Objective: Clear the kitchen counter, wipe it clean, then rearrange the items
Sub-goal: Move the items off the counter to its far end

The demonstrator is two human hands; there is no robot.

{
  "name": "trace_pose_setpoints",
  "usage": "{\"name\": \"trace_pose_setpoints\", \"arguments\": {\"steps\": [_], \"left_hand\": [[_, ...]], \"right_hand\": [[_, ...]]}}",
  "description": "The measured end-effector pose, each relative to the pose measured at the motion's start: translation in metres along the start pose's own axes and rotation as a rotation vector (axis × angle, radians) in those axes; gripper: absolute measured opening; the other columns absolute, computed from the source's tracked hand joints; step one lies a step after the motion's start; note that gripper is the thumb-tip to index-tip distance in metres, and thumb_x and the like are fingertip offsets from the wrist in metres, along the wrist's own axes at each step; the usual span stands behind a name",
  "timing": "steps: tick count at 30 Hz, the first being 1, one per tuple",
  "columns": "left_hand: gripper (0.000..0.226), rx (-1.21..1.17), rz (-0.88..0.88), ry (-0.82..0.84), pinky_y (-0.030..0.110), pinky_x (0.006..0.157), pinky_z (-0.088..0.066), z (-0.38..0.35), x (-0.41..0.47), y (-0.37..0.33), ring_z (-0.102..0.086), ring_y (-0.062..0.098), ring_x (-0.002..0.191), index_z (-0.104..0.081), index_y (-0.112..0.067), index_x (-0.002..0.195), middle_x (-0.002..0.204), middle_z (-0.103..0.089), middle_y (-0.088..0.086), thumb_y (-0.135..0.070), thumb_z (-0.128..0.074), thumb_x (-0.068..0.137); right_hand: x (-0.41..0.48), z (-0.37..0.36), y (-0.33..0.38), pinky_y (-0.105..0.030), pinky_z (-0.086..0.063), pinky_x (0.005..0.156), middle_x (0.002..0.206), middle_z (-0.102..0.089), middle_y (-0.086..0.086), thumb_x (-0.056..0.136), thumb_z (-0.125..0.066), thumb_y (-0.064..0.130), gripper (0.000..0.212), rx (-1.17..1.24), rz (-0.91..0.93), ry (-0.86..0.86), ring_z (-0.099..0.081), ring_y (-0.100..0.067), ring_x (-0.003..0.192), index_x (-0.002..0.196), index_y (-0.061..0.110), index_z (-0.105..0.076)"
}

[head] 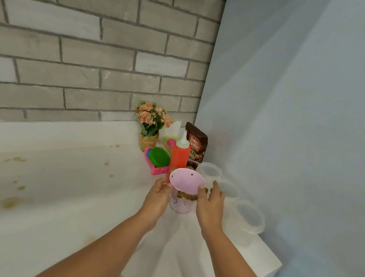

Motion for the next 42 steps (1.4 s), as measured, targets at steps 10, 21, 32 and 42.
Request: {"name": "trace_pose_setpoints", "arguments": {"steps": [10,21,32,42], "left_hand": [[0.019,-0.083,-0.096,-0.206,0.026,0.066,-0.043,0.044,-0.026,-0.023,-0.053,0.016,0.079,-0.048,-0.016,0.113,0.1,-0.053,0.003,-0.016,-0.037,0.097],[0.014,-0.093,-0.194,-0.424,0.023,0.053,-0.038,0.173,-0.098,-0.033,-0.051,0.013,0.058,-0.051,-0.016,0.104,0.081,-0.054,-0.002,-0.019,-0.039,0.098],[0.013,-0.043,-0.239,-0.715,0.021,0.053,-0.039,0.393,-0.23,-0.023,-0.051,0.012,0.06,-0.051,-0.016,0.104,0.085,-0.053,0.0,-0.019,-0.041,0.097],[0.008,-0.017,-0.216,-0.971,0.024,0.054,-0.037,0.581,-0.355,0.01,-0.05,0.014,0.06,-0.052,-0.017,0.096,0.084,-0.052,0.001,-0.016,-0.043,0.095]], "right_hand": [[-0.028,0.009,0.076,-0.028,-0.047,0.088,0.114,-0.048,-0.003,0.091,-0.052,0.01,0.023,0.042,0.405,-0.148,-0.053,-0.022,0.104,0.113,0.01,-0.06],[-0.109,-0.104,0.124,-0.005,-0.037,0.062,0.093,-0.053,-0.004,0.091,-0.05,0.002,0.016,0.136,0.579,0.189,-0.048,-0.003,0.069,0.099,0.007,-0.062],[-0.286,-0.253,0.2,-0.003,-0.039,0.064,0.097,-0.054,-0.004,0.092,-0.05,0.004,0.015,0.231,0.646,0.487,-0.05,-0.002,0.069,0.1,0.006,-0.062],[-0.449,-0.385,0.233,-0.001,-0.039,0.065,0.096,-0.05,-0.003,0.092,-0.051,0.007,0.016,0.233,0.629,0.731,-0.05,-0.001,0.071,0.102,0.004,-0.063]]}}
Point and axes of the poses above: each hand's wrist, its own x-axis towards the middle knuckle, its own z-axis out of the back of the hand, y = z × x, the point moved 9 cm from there along x, towards the middle knuckle
